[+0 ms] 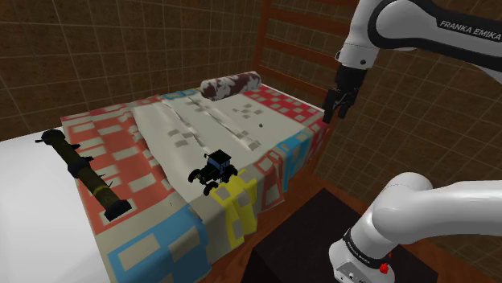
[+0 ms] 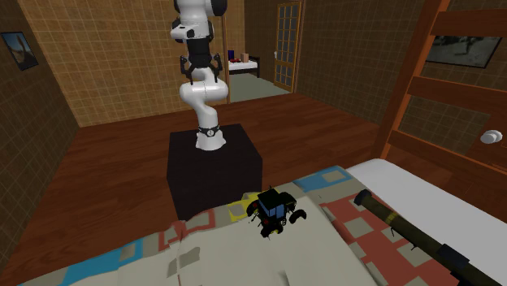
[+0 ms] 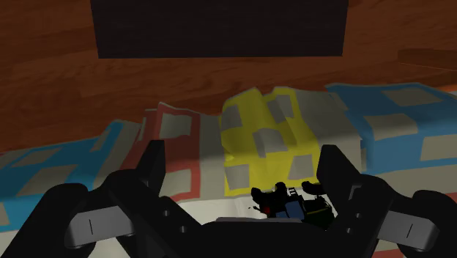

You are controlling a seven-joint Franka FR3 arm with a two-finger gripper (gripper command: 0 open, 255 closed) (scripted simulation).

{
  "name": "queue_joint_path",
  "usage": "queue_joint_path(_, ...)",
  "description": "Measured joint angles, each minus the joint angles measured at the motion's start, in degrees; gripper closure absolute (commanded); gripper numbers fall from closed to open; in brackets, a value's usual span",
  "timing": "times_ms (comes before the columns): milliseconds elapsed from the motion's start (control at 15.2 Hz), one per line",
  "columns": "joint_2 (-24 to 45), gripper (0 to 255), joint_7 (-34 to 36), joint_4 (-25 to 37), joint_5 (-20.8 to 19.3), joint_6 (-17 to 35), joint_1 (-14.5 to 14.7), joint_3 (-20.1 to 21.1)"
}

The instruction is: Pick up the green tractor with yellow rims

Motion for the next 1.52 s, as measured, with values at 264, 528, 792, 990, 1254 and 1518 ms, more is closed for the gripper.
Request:
queue_joint_path(264, 1.80, 0, 0.50, -1.84, 0.55, 3.71, 0.51, 0.72)
queue_joint_path(528, 7.04, 0, 1.43, -3.67, 1.60, 10.97, 1.53, 2.14)
queue_joint_path(792, 13.53, 0, 2.58, -4.13, 2.65, 18.20, 2.69, 3.81)
queue_joint_path(990, 18.61, 0, 3.32, -4.53, 3.24, 23.91, 3.46, 4.97)
queue_joint_path(1254, 26.15, 0, 4.30, -3.02, 3.63, 30.27, 4.35, 6.40)
queue_joint_path(1518, 34.68, 0, 5.40, -0.01, 3.57, 36.07, 5.15, 7.78)
